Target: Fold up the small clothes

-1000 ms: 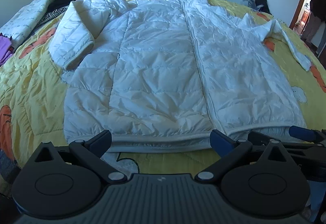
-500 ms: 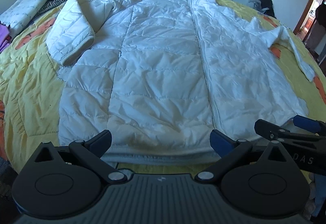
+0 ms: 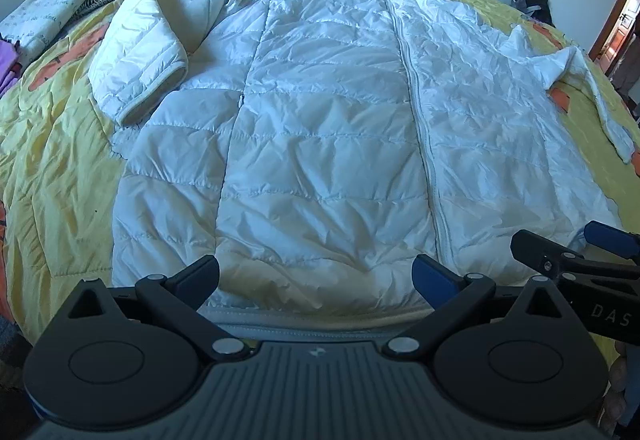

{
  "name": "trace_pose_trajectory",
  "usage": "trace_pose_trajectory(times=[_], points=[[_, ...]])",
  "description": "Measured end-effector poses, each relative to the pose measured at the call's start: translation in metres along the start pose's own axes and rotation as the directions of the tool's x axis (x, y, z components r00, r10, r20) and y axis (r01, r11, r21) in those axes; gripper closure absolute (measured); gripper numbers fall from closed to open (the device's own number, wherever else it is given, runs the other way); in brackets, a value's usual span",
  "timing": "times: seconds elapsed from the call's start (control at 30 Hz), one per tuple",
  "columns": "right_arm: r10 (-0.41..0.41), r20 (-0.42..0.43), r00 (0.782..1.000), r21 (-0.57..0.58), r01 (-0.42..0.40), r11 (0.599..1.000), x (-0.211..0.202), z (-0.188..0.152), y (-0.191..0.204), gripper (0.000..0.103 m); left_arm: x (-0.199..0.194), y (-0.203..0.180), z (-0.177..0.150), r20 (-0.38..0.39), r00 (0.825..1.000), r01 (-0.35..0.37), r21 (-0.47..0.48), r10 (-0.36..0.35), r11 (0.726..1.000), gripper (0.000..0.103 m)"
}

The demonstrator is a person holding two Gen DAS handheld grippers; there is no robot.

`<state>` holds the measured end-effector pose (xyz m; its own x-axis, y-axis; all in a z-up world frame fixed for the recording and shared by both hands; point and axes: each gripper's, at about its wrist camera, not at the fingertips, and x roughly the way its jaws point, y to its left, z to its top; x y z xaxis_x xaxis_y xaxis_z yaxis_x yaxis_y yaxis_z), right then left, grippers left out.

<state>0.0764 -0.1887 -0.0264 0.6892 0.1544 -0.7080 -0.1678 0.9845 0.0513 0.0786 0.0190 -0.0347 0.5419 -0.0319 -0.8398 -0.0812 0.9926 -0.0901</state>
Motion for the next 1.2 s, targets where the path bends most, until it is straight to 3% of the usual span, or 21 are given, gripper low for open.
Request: trace_pose_trajectory(times=[0.93, 1.07, 1.2], points=[[0.044, -0.062, 0.997, -0.010, -0.045, 0.999, 0.040, 0.026, -0.002, 0.001, 0.041, 0.007, 0.034, -0.065, 0.998, 0.001, -0.019, -0.002, 1.000, 0.000], [0.087, -0.066, 0.994, 0.011, -0.087, 0.996, 0.048, 0.043, -0.011, 0.001, 0.050, 0.010, 0.046, -0.077, 0.997, 0.022, -0.027, -0.024, 0.999, 0.000], [0.068, -0.042, 0.997, -0.010, -0.069, 0.998, 0.066, 0.074, -0.022, 0.001, 0.064, 0.010, 0.064, -0.071, 0.997, 0.008, -0.026, -0.010, 1.000, 0.000]])
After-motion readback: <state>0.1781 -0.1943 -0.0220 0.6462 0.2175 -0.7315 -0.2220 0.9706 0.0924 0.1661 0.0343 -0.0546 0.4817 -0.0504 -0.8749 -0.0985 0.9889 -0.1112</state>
